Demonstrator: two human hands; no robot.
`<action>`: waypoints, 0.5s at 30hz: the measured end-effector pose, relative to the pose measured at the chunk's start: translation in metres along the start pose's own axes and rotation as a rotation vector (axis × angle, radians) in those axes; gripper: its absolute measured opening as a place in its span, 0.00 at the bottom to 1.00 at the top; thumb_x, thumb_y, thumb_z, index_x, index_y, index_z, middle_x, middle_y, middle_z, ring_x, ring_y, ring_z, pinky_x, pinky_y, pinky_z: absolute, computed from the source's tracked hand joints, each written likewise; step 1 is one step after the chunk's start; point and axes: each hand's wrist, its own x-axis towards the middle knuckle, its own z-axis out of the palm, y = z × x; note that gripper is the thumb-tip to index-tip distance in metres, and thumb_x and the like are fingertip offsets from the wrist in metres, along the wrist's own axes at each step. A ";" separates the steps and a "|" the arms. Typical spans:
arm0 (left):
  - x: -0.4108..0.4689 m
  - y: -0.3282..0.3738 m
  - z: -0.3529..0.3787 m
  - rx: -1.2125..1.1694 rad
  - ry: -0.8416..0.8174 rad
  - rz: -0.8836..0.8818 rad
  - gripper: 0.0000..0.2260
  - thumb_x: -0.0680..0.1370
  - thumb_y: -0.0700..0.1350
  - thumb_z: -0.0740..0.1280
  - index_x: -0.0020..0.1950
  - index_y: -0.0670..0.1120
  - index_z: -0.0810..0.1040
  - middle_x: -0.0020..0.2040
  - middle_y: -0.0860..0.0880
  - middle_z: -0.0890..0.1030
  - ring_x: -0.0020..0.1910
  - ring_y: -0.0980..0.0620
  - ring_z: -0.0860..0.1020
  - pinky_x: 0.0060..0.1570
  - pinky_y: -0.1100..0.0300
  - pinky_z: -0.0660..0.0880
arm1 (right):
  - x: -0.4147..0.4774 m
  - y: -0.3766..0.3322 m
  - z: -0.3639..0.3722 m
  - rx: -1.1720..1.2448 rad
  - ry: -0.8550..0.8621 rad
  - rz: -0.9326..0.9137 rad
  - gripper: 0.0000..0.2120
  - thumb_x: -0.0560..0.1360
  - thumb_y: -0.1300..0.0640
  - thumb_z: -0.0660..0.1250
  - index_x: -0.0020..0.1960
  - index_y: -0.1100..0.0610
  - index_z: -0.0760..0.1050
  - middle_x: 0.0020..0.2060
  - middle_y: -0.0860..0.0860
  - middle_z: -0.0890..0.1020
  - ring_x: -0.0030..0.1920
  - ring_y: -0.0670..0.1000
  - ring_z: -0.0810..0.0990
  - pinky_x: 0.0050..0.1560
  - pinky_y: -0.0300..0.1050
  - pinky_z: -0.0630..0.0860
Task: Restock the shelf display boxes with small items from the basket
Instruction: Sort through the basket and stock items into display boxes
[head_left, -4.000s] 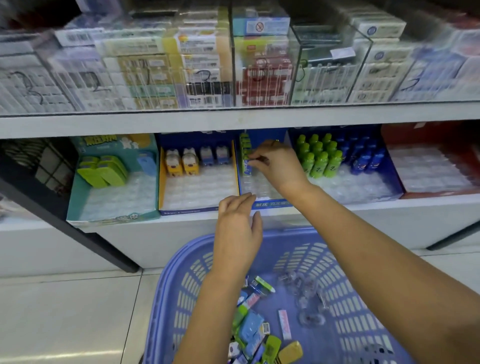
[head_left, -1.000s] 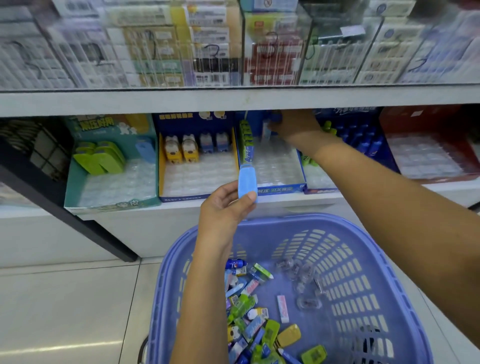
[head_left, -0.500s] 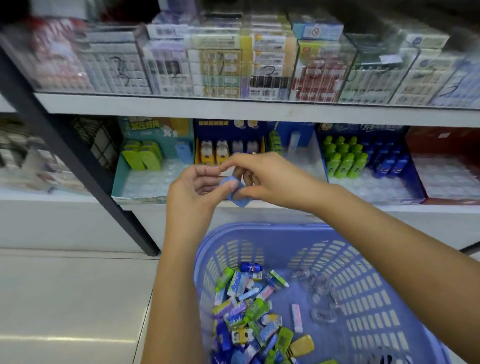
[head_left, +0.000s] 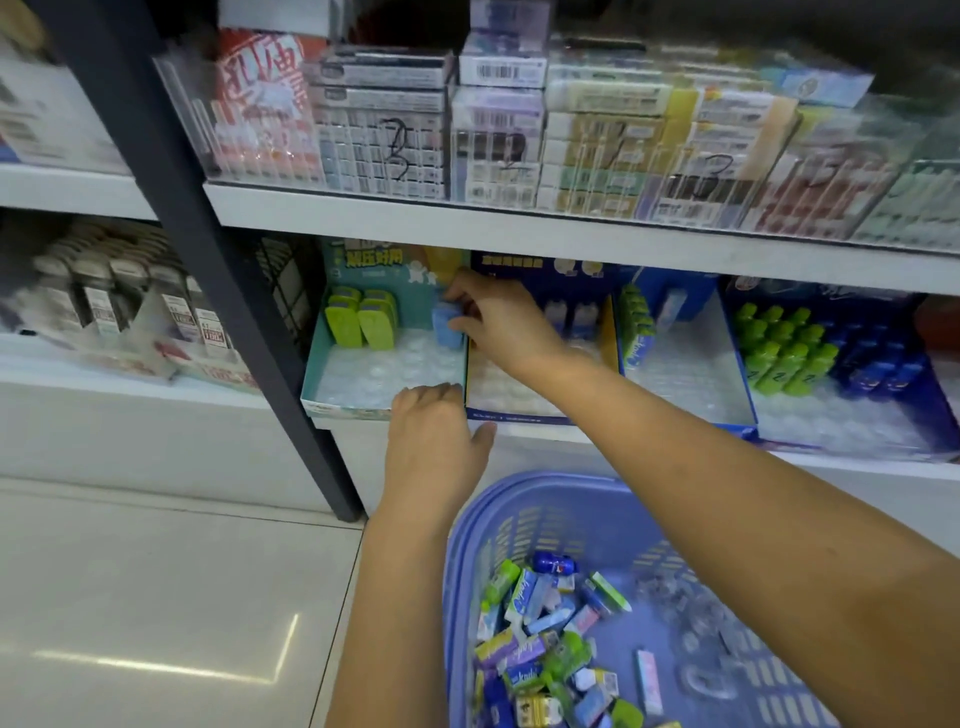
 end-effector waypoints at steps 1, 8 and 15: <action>0.001 0.000 0.000 0.003 -0.006 0.005 0.14 0.76 0.53 0.65 0.50 0.42 0.75 0.50 0.45 0.79 0.54 0.45 0.72 0.57 0.58 0.61 | 0.000 0.003 0.003 0.003 0.020 -0.008 0.11 0.74 0.63 0.66 0.56 0.63 0.74 0.53 0.59 0.80 0.53 0.58 0.78 0.53 0.51 0.75; -0.002 0.000 0.001 0.017 -0.016 0.029 0.19 0.77 0.53 0.64 0.61 0.41 0.73 0.58 0.45 0.77 0.60 0.45 0.70 0.61 0.60 0.58 | 0.006 0.006 0.003 -0.145 0.041 -0.048 0.11 0.74 0.61 0.67 0.54 0.64 0.80 0.55 0.60 0.78 0.56 0.59 0.75 0.56 0.47 0.71; -0.001 0.002 0.000 0.057 -0.034 0.019 0.20 0.78 0.53 0.63 0.62 0.41 0.73 0.60 0.44 0.77 0.61 0.45 0.70 0.62 0.59 0.58 | 0.009 -0.002 -0.005 -0.373 -0.096 -0.070 0.12 0.78 0.59 0.60 0.57 0.62 0.76 0.58 0.59 0.77 0.59 0.59 0.75 0.56 0.44 0.72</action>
